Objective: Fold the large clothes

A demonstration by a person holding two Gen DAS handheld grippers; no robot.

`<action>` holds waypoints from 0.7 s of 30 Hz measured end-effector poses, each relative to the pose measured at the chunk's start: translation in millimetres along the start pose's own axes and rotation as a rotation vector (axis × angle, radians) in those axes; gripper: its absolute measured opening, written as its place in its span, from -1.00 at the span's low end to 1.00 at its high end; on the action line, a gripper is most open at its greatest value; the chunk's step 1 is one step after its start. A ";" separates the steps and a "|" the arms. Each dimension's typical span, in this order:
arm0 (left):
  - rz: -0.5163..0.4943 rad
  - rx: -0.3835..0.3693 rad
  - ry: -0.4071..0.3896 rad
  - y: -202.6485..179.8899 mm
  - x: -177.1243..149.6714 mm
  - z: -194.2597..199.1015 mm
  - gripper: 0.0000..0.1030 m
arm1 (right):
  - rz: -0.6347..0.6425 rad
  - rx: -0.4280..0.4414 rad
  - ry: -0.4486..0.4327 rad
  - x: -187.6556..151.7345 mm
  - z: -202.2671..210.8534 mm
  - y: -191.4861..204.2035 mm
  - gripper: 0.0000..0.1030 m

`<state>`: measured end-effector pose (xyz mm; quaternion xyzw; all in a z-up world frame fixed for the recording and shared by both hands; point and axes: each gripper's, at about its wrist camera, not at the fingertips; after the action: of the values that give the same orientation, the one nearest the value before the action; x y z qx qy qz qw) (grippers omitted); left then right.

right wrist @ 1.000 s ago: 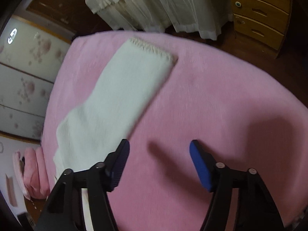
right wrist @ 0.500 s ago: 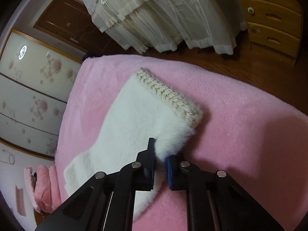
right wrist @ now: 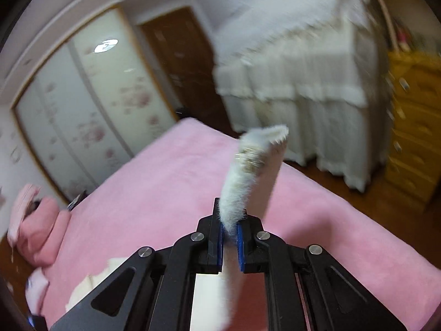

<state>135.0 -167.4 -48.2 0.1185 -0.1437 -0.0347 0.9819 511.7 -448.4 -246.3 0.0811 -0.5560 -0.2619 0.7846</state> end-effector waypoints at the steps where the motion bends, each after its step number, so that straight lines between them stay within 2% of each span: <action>1: 0.008 0.005 -0.016 17.5 0.8 0.9 0.61 | 0.034 0.020 -0.003 1.7 0.2 18.4 -0.85; 4: 0.033 0.004 -0.055 64.2 3.6 -1.3 0.61 | 0.187 0.081 0.005 -1.4 -7.0 89.6 -0.85; 6: 0.049 -0.021 -0.059 96.6 3.2 -8.1 0.61 | 0.281 0.103 0.043 -19.8 -23.6 138.6 -0.85; 8: 0.051 -0.051 -0.043 123.7 0.5 -17.0 0.61 | 0.321 0.110 0.101 -39.0 -44.6 173.8 -0.85; 11: 0.052 -0.062 -0.026 162.9 -3.0 -32.3 0.61 | 0.377 0.121 0.224 -91.7 -94.9 214.2 -0.85; 13: 0.053 -0.060 -0.008 181.9 -6.6 -44.6 0.61 | 0.374 0.130 0.309 -127.3 -120.8 225.8 -0.85; 14: 0.053 -0.064 -0.002 191.5 -7.0 -54.8 0.61 | 0.354 0.130 0.387 -154.1 -143.6 228.0 -0.85; 18: 0.067 -0.092 0.029 216.5 -12.4 -70.1 0.61 | 0.330 0.070 0.626 -223.1 -202.1 221.4 -0.84; 20: 0.066 -0.118 0.046 224.8 -14.0 -80.1 0.61 | 0.316 0.040 0.711 -242.9 -222.6 212.0 -0.75; 21: 0.060 -0.129 0.055 226.4 -14.8 -84.3 0.61 | 0.316 0.034 0.721 -246.7 -226.8 209.1 -0.65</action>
<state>153.0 72.5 -75.9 0.0514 -0.1179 -0.0110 0.9916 726.0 -184.3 -447.2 0.0942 -0.2546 -0.0832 0.9588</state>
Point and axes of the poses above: each gripper's, at about its wrist camera, not at the fingertips, and z roughly against the way its jaws point, y to its left, x to its top, and after that the axes turned 15 degrees about x, right-handed
